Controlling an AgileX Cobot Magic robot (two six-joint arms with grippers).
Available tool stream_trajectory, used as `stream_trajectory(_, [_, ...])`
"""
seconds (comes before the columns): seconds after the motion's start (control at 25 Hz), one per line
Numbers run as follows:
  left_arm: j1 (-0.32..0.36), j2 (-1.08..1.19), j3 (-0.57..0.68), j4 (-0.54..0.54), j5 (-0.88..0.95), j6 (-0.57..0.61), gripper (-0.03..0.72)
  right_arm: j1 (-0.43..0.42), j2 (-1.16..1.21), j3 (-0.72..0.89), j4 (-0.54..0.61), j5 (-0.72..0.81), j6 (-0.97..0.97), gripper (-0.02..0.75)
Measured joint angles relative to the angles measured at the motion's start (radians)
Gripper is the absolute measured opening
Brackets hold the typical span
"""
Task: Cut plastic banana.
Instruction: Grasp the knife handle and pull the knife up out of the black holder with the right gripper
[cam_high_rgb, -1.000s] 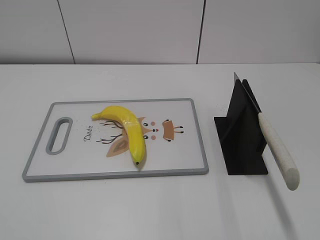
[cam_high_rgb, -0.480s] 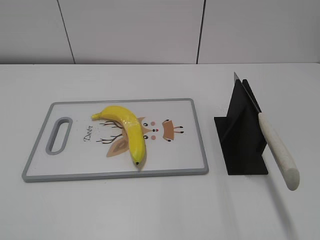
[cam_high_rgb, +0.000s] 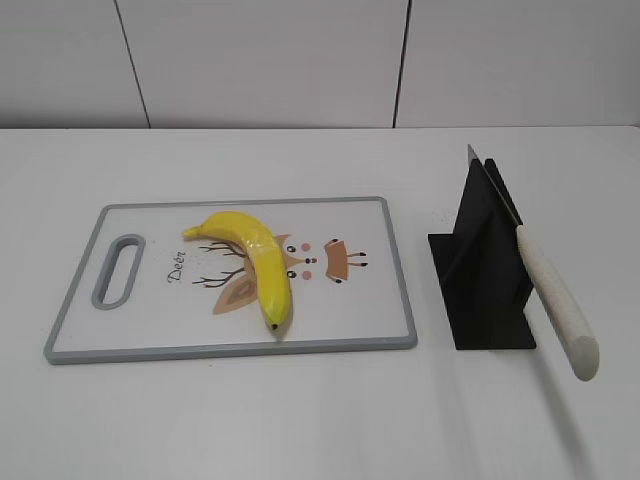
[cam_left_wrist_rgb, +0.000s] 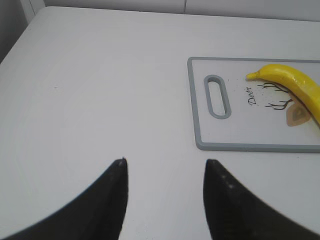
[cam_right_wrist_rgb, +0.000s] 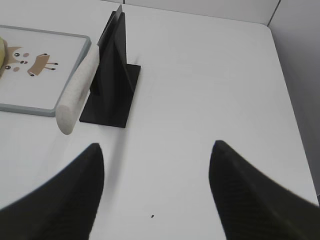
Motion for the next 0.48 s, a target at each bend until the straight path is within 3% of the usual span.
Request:
stream_trajectory(0.28, [0.000, 0.000, 0.000, 0.000, 0.000, 0.000, 0.456, 0.000, 0.000, 0.000, 0.004, 0.004, 0.022, 0.507])
stream_trajectory(0.48, [0.000, 0.000, 0.000, 0.000, 0.000, 0.000, 0.456, 0.000, 0.083, -0.062, 0.004, 0.120, 0.085, 0.507])
